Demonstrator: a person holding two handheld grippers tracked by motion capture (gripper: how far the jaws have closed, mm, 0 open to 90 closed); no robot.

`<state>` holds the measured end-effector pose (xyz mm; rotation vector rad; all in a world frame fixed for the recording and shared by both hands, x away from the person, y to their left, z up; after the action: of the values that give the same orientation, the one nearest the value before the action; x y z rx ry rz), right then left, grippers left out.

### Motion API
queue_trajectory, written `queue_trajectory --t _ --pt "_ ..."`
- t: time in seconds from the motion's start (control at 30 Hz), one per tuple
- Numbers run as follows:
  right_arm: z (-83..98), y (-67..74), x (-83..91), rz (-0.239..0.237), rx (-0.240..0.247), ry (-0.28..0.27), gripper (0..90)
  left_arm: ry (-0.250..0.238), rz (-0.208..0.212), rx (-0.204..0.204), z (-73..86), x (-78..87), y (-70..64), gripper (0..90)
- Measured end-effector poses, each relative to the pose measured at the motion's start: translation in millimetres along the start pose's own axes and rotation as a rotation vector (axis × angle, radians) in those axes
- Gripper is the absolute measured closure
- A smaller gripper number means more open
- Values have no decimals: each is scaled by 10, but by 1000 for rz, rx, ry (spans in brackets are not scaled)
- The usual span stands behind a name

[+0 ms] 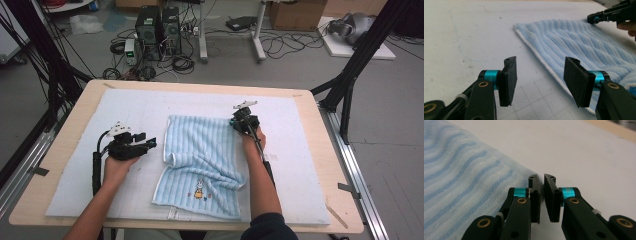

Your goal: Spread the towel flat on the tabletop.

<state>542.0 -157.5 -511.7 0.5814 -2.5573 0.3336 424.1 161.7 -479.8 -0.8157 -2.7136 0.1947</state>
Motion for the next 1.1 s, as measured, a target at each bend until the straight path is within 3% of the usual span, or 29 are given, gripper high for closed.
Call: queue_trajectory --t 0.07,0.1,0.13,0.27,0.4,0.5,0.67,0.8,0.83,0.87,0.97,1.1 --pt "22 -157 38 86 -25 -4 832 4 3 -3 8 -8 -9 445" --pt "39 -199 49 100 -56 -5 807 7 4 -3 13 -12 -15 445" --pt "58 -208 46 87 -90 -2 756 5 3 -4 15 -20 -17 445" --pt "-2 -161 135 33 -117 -62 644 -1 -5 -12 11 -59 6 451" --pt "-27 -100 311 -48 -118 -102 609 12 9 -4 -48 -145 4 456" --pt "-26 -17 487 -154 -122 -138 603 3 19 0 -118 -264 -10 467" --pt "50 72 792 -242 -114 -167 581 3 32 28 -201 -512 -13 495" --pt "149 173 1005 -317 -112 -175 567 15 43 37 -269 -730 10 553" --pt "185 196 1041 -333 -109 -147 547 27 36 36 -277 -796 32 568" --pt "205 213 1073 -341 -106 -133 543 41 20 32 -282 -865 64 575" --pt "207 263 1180 -354 -84 -168 544 65 -9 32 -308 -1072 128 598" --pt "253 313 1271 -365 -80 -183 544 133 -51 -8 -251 -1331 189 610"
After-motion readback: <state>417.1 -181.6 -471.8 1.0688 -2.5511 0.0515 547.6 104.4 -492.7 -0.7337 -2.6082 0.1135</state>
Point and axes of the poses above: each handheld gripper's, and its own axes: x roughly backward along the jaws, z roughly out of its underside, y roughly to its left, the point moved 10 cm from there along -x, roughly forward along the jaws, and after that the axes turned 12 degrees about -y, right-handed, at the moved point
